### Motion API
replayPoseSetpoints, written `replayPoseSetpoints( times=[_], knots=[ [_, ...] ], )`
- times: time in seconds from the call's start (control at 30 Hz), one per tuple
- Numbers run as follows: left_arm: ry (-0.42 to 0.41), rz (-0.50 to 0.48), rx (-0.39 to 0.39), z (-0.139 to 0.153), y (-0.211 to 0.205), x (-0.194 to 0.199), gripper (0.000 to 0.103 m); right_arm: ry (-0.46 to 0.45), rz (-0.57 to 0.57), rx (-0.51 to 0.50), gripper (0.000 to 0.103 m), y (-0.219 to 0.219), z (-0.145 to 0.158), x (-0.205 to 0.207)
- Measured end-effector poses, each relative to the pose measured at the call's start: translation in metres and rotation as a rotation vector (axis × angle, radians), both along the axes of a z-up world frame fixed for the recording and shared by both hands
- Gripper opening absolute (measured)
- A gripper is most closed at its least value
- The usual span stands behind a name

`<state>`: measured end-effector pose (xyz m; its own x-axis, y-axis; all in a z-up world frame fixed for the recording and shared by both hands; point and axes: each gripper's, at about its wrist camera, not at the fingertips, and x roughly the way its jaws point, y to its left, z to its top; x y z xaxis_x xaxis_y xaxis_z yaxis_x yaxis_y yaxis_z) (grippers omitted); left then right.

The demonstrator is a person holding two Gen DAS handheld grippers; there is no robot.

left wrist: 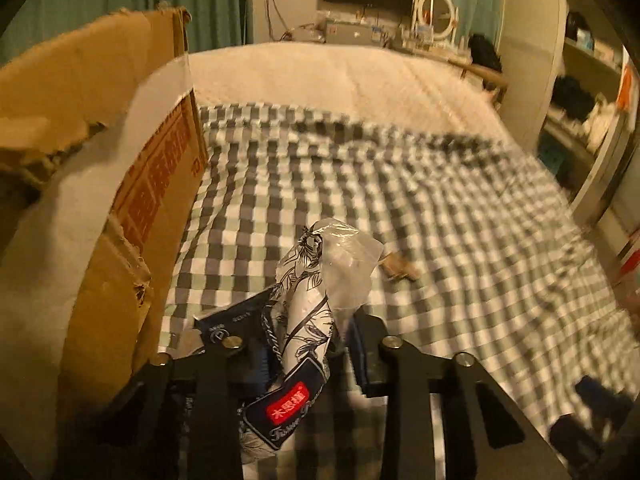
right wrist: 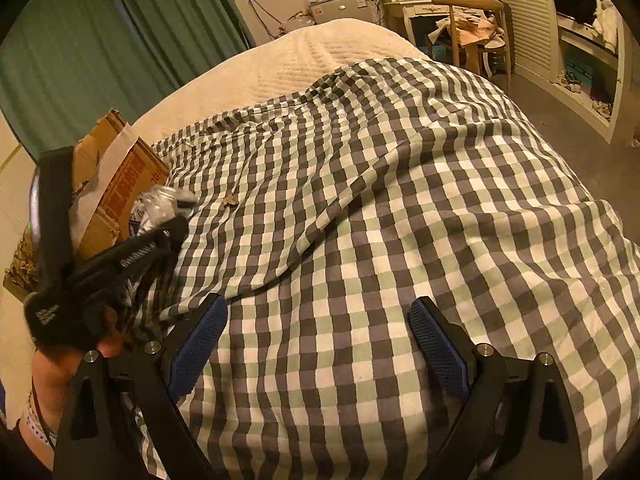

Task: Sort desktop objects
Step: 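Carry the tissue pack with the left tool into the box and release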

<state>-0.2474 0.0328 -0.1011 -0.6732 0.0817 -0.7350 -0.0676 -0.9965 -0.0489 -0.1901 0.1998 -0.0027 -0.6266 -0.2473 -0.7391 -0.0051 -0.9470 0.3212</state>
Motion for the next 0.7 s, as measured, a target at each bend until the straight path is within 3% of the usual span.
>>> replayPoseSetpoints(
  times=[0.17,0.37,0.7],
  knots=[
    [0.039,-0.085,0.058,0.017,0.013,0.023,0.027,0.003,-0.039,0.002,0.093,0.003,0.01,0.01],
    [0.061,-0.103,0.075,0.044,0.01,0.049,0.027,0.021,-0.072,0.035,0.093,0.003,0.038,0.029],
    [0.102,-0.108,0.207,0.119,-0.019,0.084,0.027,0.165,-0.019,0.149,0.093,-0.037,0.136,0.072]
  ],
)
